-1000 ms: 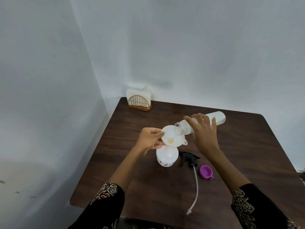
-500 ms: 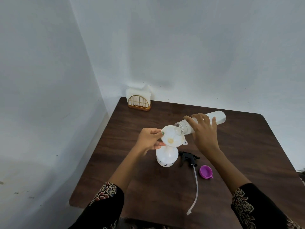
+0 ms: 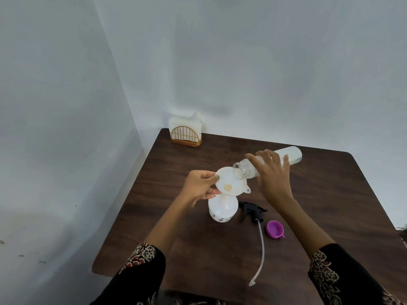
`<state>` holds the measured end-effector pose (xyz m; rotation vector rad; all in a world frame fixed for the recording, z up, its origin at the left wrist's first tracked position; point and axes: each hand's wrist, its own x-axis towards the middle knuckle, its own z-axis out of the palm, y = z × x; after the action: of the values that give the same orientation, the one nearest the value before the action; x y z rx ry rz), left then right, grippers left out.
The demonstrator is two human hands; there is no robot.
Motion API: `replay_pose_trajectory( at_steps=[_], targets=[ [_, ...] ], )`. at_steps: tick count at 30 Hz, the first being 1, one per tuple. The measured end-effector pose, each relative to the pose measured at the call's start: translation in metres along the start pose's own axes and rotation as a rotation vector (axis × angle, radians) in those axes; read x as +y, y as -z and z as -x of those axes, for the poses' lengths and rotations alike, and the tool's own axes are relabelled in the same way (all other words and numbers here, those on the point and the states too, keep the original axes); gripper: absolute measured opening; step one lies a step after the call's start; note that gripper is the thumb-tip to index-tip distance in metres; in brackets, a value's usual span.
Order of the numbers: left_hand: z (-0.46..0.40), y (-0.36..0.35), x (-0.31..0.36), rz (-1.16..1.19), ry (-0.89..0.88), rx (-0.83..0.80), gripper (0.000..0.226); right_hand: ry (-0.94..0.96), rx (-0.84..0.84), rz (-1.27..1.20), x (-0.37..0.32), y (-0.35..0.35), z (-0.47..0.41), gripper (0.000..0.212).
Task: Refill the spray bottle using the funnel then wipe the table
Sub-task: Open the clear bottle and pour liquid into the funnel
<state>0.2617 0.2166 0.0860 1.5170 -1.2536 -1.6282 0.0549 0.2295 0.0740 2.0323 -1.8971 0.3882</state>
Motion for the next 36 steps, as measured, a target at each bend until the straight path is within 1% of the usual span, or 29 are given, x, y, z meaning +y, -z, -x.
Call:
replay_pose_trajectory(
  at_steps=[10,23,28,36],
  targets=[
    [-0.0001,-0.0001,0.0013,-0.015,0.003,0.007,0.027,0.009,-0.005,-0.014,-0.0017,0.0025,-0.0005,0.088],
    [0.0022,0.0008,0.0024,-0.036,0.007,0.013,0.027,-0.007,-0.033,-0.06,-0.0043,0.004,0.0003,0.081],
    [0.0033,0.0004,0.003,-0.024,0.003,0.005,0.027,-0.016,-0.026,-0.092,-0.0053,0.0079,0.0002,0.072],
    [0.005,0.0005,0.0034,-0.041,-0.005,0.012,0.026,-0.013,-0.038,-0.103,-0.0064,0.0095,0.0014,0.073]
  ],
)
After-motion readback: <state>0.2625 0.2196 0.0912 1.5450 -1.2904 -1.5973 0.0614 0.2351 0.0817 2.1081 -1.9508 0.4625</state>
